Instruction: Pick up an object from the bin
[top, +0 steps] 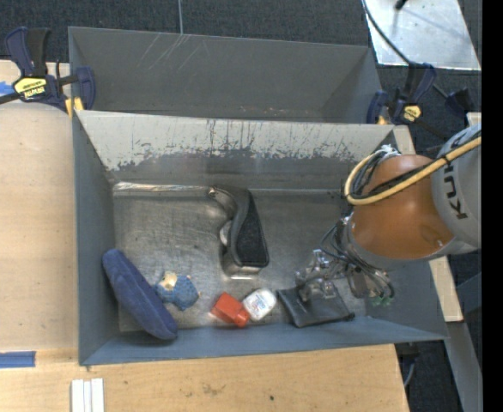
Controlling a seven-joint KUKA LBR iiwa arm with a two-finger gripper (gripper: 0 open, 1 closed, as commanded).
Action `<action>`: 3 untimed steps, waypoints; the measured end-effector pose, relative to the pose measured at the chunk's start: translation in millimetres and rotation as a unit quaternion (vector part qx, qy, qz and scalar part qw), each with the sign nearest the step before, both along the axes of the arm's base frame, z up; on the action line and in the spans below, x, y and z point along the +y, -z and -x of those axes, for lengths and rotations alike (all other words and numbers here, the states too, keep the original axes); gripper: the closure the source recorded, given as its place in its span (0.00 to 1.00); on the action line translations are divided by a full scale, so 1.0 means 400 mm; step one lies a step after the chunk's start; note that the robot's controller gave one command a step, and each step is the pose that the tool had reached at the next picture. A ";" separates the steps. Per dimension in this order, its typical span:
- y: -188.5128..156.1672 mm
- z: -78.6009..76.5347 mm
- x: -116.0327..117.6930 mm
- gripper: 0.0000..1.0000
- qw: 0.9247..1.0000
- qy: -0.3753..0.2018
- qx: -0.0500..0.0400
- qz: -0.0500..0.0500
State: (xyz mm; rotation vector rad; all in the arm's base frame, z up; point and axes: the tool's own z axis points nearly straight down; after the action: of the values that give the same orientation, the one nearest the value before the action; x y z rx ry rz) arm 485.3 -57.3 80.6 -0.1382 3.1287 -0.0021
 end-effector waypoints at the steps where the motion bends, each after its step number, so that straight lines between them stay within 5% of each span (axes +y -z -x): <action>1: 0.017 -0.040 -0.066 1.00 0.999 0.036 0.006 -0.005; 2: -0.470 -0.049 -0.002 1.00 1.000 0.015 -0.001 0.000; 3: -0.459 -0.045 -0.003 0.00 1.000 0.015 0.004 0.000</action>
Offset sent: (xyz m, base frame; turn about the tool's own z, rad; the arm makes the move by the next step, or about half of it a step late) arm 0.0143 -0.0306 -0.0106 0.0774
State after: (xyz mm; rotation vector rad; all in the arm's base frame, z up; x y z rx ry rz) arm 503.3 -58.3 264.0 -0.0920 3.1379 -0.0006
